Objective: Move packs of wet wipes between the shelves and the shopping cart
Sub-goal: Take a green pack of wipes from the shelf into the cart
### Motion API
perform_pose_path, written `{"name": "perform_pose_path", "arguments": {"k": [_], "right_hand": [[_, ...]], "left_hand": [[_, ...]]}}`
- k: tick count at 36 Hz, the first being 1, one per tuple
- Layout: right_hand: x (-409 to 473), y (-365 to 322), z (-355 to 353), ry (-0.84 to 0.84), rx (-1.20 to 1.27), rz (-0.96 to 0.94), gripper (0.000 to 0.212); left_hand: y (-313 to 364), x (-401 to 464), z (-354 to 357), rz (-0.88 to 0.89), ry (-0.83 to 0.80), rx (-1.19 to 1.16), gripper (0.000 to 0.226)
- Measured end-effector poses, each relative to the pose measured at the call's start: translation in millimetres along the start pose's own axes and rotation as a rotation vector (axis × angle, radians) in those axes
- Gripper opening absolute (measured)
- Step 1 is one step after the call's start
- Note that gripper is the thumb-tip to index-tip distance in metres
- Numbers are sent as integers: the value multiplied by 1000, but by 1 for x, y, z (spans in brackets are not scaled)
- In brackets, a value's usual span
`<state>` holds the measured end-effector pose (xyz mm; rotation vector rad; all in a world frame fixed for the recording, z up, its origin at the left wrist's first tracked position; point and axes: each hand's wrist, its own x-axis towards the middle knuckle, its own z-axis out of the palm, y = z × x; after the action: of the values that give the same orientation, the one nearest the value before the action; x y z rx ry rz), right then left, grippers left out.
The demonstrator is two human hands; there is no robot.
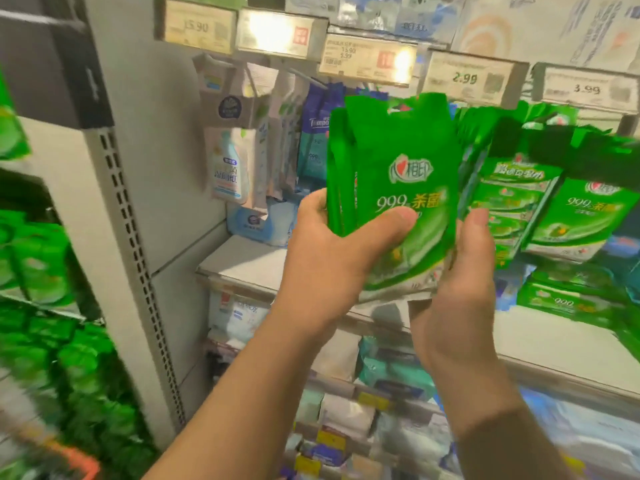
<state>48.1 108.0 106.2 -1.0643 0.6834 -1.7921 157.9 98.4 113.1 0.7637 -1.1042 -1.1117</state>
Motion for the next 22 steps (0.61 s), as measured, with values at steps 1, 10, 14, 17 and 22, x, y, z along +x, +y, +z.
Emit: {"name": "perform_pose_path", "arguments": {"k": [1, 10, 14, 17, 22], "right_hand": [[-10, 5, 0, -23, 27, 37, 72], [-113, 54, 47, -339, 474, 526, 54], [-149, 64, 88, -407, 613, 703, 57], [-168, 73, 114, -452, 590, 779, 50], [-197, 92, 155, -588, 429, 837, 71]], "left_hand": [[-3, -9, -5, -12, 45, -36, 85], [-2, -101, -60, 65, 508, -56, 90], [3, -137, -96, 74, 705, 161, 84], [16, -161, -130, 44, 782, 235, 100], [44, -205, -201, 42, 715, 62, 88]]}}
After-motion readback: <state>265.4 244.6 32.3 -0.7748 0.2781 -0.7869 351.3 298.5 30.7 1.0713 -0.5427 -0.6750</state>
